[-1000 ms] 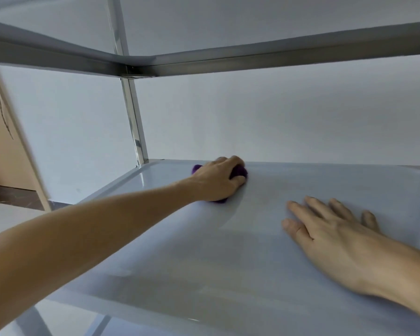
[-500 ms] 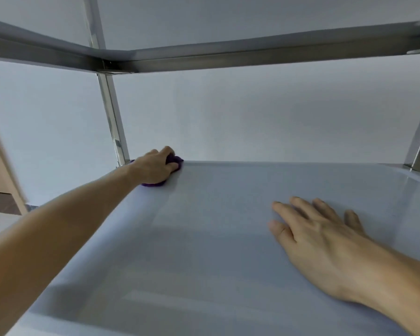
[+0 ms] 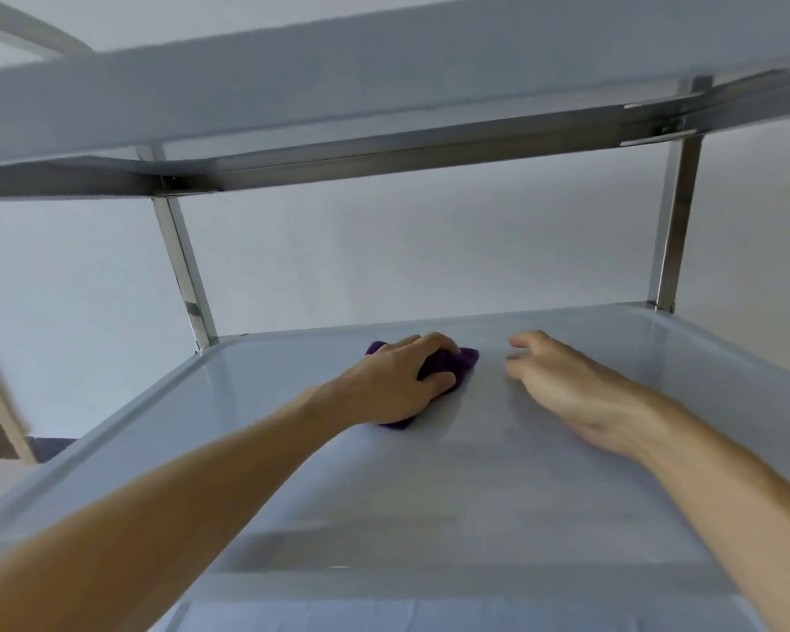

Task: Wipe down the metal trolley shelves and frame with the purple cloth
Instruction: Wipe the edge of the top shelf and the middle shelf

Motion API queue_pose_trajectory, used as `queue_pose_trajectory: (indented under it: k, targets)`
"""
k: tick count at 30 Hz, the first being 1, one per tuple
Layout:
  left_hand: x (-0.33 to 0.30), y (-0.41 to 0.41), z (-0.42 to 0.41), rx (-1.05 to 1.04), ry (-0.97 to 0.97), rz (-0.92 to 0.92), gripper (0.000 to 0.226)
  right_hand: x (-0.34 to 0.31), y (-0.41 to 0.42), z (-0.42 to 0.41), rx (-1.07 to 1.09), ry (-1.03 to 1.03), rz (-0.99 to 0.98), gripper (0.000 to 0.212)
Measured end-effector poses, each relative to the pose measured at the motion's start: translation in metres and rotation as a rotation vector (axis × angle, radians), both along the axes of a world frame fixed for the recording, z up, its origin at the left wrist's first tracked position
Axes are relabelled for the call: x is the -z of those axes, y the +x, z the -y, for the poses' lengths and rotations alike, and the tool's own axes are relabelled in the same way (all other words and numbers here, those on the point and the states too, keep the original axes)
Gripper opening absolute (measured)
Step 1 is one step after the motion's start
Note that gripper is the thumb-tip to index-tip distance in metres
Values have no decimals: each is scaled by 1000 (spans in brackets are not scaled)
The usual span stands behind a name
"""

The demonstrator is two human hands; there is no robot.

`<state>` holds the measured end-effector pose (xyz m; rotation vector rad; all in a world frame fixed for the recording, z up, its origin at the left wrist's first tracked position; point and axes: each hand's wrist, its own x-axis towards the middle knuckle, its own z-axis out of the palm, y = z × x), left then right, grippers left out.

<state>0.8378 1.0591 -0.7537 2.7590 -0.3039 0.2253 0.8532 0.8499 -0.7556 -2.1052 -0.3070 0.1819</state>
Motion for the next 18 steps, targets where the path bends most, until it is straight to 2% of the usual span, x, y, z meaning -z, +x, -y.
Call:
queue_pose_trajectory:
  k: [3,8,12,15,18]
  targets:
    - [-5,-37,17,69,-32,-62,28,-1,5,3,15,72,-29,56]
    - [-13,-109,30,172,-47,-94,28,-10,-2,-1,37,-6,25,46]
    - [-14,-153,30,203,-82,-80,41,-12,-13,2,2,-70,121,40]
    - [-1,-173,25,182,-27,71,57,-11,-24,4,-1,-140,252,34]
    - [16,-181,16,192,112,299,68,-10,-40,14,-128,-203,358,27]
